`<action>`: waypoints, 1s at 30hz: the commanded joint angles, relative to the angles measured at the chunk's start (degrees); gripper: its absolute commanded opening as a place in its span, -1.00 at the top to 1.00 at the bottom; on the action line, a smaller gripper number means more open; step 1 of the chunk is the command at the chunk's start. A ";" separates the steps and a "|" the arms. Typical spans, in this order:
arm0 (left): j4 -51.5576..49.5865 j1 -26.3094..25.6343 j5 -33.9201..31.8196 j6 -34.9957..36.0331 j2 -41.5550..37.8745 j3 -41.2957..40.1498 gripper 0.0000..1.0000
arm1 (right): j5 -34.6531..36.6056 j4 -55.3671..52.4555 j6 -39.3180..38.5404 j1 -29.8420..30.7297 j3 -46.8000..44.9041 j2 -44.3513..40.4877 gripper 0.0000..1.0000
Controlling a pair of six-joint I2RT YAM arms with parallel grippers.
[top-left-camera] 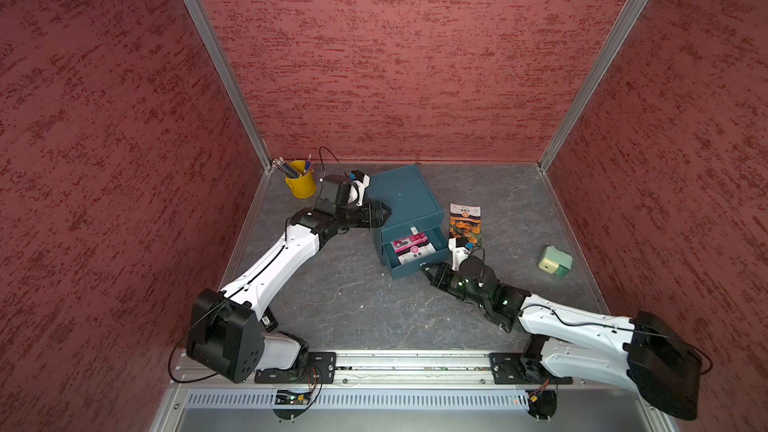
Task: Take the seed bags out of the drawer
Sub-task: Open the drawer in the storage box.
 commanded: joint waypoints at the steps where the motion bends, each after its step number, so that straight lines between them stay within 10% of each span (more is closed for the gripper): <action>1: -5.57 -0.39 -2.73 1.04 1.54 -0.96 -0.73 | 4.13 -5.95 0.77 2.79 -0.50 -2.45 1.00; 30: -5.56 -0.31 -2.72 1.44 1.58 -0.87 -0.73 | 10.20 -17.82 4.21 9.91 0.12 -6.42 1.00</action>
